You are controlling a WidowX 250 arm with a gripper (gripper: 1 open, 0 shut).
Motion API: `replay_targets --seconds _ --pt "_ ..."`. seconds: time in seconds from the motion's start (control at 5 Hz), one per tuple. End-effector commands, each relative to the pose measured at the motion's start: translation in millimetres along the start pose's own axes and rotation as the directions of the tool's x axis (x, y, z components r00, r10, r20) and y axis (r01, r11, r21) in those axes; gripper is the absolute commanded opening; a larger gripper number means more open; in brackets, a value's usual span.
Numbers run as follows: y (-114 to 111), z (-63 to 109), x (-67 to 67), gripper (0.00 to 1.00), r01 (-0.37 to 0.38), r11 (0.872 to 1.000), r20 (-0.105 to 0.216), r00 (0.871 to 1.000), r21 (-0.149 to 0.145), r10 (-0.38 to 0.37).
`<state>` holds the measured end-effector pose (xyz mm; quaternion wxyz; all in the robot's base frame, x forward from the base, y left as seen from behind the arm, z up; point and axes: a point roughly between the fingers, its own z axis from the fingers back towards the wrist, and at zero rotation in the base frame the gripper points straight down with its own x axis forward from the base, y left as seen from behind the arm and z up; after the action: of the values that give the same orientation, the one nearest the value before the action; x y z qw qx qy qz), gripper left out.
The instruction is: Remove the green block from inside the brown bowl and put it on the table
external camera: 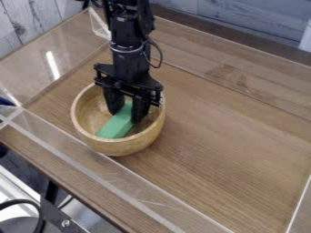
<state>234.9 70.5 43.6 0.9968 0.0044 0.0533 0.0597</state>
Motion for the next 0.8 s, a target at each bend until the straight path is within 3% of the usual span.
replay_targets --seconds 0.0,0.6 --pt "0.3 14.1 10.7 0.00 -0.005 1.000 0.052 0.999 0.008 0.004" --pt "-1.1 15.6 10.6 0.00 -0.008 1.000 0.042 0.999 0.006 0.007"
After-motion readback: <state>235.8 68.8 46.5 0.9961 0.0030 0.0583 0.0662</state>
